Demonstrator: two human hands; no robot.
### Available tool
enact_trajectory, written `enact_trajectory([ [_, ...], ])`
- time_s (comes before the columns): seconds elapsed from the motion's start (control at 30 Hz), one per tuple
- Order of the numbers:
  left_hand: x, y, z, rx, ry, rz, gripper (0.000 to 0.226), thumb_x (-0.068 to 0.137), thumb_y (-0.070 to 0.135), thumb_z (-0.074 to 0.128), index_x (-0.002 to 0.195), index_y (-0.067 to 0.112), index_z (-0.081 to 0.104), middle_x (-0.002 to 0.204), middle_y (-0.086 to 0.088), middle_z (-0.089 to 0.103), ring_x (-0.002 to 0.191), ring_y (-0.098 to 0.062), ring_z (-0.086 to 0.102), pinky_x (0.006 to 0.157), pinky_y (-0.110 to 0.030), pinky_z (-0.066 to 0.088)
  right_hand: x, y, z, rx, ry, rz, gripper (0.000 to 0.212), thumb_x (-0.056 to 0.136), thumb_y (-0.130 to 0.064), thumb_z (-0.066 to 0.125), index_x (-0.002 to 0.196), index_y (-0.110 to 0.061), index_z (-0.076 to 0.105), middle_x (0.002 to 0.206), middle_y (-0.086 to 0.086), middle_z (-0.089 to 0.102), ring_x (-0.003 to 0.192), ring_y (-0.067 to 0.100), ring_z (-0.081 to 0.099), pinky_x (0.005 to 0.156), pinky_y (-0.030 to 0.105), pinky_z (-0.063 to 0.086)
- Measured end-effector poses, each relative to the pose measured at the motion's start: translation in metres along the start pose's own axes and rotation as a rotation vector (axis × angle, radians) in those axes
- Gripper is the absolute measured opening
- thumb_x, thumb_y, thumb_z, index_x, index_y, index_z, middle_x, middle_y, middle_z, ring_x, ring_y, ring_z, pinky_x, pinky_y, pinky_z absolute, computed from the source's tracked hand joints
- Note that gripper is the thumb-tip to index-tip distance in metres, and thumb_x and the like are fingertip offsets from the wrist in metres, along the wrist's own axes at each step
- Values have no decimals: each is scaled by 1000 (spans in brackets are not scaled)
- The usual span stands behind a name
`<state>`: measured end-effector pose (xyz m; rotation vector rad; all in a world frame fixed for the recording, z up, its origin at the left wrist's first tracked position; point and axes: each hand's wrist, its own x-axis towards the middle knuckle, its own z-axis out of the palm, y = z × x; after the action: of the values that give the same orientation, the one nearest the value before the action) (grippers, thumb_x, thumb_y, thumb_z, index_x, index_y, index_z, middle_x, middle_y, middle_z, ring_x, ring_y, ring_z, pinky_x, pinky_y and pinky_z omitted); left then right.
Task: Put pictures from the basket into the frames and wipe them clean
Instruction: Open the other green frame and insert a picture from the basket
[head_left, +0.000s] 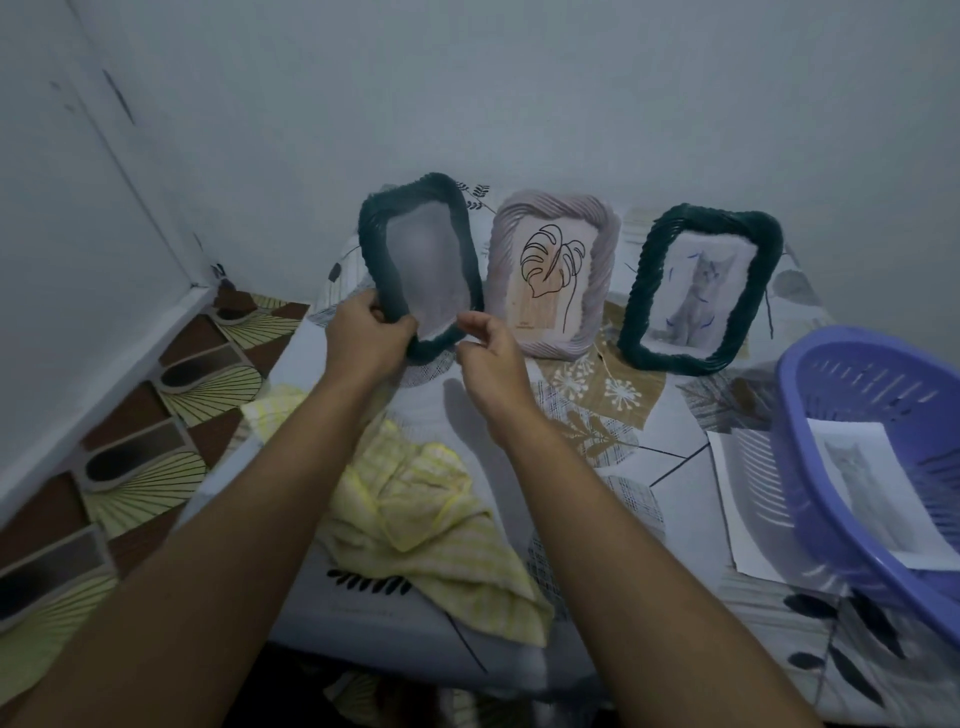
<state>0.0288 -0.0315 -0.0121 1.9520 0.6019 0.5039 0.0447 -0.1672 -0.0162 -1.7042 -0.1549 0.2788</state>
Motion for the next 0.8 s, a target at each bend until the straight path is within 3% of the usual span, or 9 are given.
enact_trajectory([
  [0.1, 19, -12, -16, 37, 34, -18, 17, 80, 18, 69, 95, 11, 68, 85, -1, 70, 80, -19, 67, 70, -30, 55, 1, -1, 9, -25, -38, -39, 45, 92, 2, 48, 133, -15, 52, 128, -1, 53, 114, 11, 51, 91, 20, 42],
  [0.17, 27, -19, -24, 25, 34, -32, 18, 79, 21, 66, 95, 12, 67, 88, -3, 71, 84, -23, 68, 77, -37, 56, 2, -2, 17, -67, -40, -81, 50, 89, 1, 50, 136, -15, 48, 134, 3, 49, 119, 16, 49, 99, 26, 44],
  [0.27, 39, -22, -30, -95, 6, -49, 14, 84, 10, 60, 97, 12, 66, 88, -1, 69, 80, -17, 65, 69, -26, 54, 3, -4, 27, -150, -38, -150, 59, 89, -1, 51, 145, -14, 37, 145, 7, 37, 133, 23, 39, 115, 43, 34],
  [0.37, 55, -24, -34, -211, -51, -105, 17, 84, 1, 57, 87, 15, 66, 83, -2, 68, 74, -16, 63, 67, -24, 54, 8, -7, 34, -172, -12, -178, 68, 94, -5, 50, 154, -14, 20, 158, 6, 22, 146, 23, 21, 121, 45, 21],
  [0.43, 62, -25, -35, -243, -68, -120, 17, 82, 0, 56, 80, 15, 65, 81, -6, 66, 74, -20, 62, 70, -32, 53, 12, -8, 37, -166, 26, -191, 69, 95, -6, 49, 155, -15, 18, 158, 5, 22, 147, 21, 20, 122, 45, 21],
  [0.5, 65, -23, -32, -322, -64, -130, 14, 84, 0, 54, 79, 12, 61, 79, -10, 60, 67, -18, 58, 63, -29, 48, 16, -7, 39, -148, 65, -208, 66, 94, -5, 49, 154, -14, 22, 154, 5, 29, 144, 21, 26, 120, 42, 24],
  [0.6, 64, -17, -28, -460, -56, -190, 22, 96, 25, 50, 83, 13, 63, 81, -5, 63, 68, -14, 61, 58, -24, 45, 23, -3, 41, -130, 91, -165, 69, 96, -6, 49, 156, -12, 16, 159, 3, 25, 147, 20, 24, 121, 38, 22],
  [0.7, 71, -24, -29, -584, -131, -263, 67, 99, 63, 26, 102, 15, 73, 101, -8, 75, 94, -25, 71, 73, -32, 55, 31, 4, 43, -107, 88, -150, 67, 97, -11, 52, 155, -13, 19, 157, 2, 31, 144, 19, 31, 117, 37, 29],
  [0.8, 80, -29, -28, -722, -215, -327, 91, 96, 73, 11, 113, 9, 73, 110, -16, 74, 105, -31, 70, 87, -43, 56, 33, 6, 41, -81, 79, -163, 56, 98, -8, 51, 149, -15, 30, 136, 0, 50, 126, 16, 48, 102, 28, 38],
])
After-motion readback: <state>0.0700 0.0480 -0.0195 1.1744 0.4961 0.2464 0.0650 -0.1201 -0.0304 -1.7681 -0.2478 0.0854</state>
